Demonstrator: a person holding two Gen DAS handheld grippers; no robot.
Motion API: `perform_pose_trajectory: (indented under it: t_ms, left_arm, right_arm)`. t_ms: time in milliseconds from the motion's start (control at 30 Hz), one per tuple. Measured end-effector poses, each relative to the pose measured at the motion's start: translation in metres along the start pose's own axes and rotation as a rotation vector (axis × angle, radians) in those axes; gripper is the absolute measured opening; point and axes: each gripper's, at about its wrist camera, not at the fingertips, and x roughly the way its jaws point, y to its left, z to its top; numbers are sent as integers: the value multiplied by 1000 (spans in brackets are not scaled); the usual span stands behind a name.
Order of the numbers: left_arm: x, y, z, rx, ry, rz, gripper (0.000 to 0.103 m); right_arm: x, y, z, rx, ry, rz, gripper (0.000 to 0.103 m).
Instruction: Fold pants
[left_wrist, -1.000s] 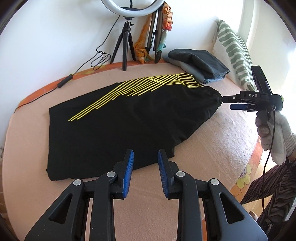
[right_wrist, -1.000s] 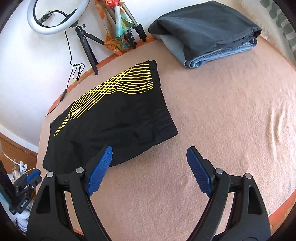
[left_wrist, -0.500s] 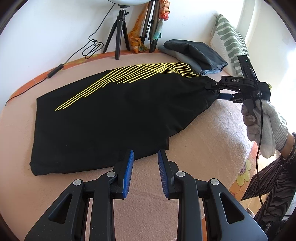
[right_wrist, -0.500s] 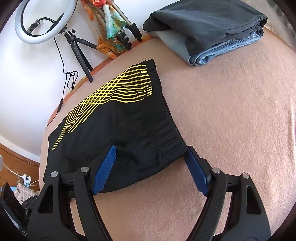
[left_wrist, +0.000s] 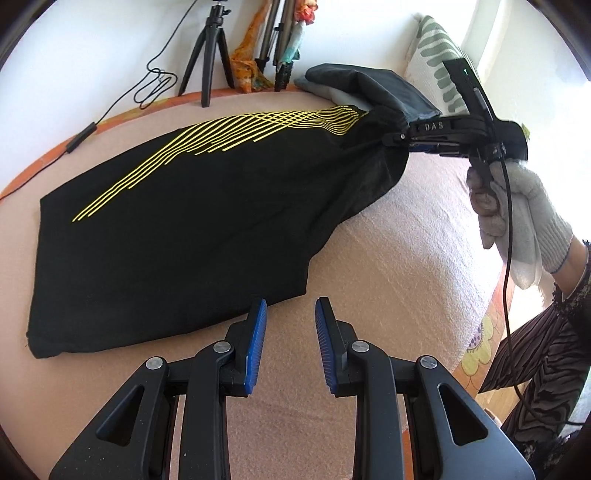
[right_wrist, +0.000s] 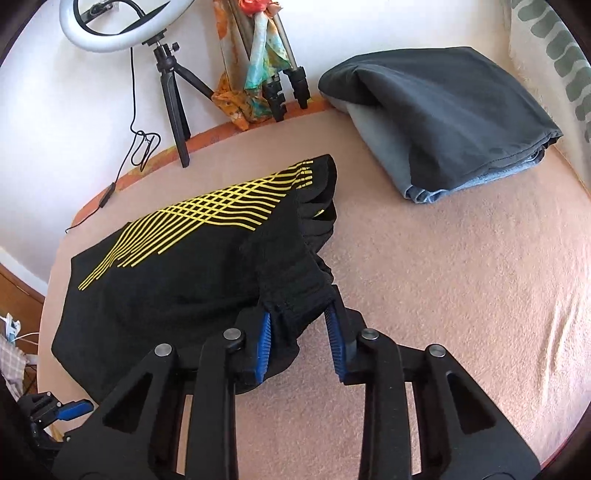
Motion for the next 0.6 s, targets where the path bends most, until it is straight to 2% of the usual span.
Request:
perform_pose_trajectory:
  t_ms: [100, 200, 267, 500, 600]
  left_arm:
    - [-12, 17, -5, -121, -18, -7, 25]
    - [-21, 46, -21, -286, -13, -12, 25]
    - [-28, 68, -33, -417, -21, -19, 25]
    - [-51, 136, -67, -788, -73, -48, 25]
    - [-55, 152, -73, -872, -106, -66, 25]
  right_arm:
    - [2, -5, -7, -12, 14, -17, 34]
    - [0, -10, -11, -20, 25, -46, 48]
    - [-5, -15, -14, 0, 28, -30, 55]
    - [-38, -14, -24, -1, -18, -34, 62]
    - [-54, -8, -28, -7, -41, -8, 63]
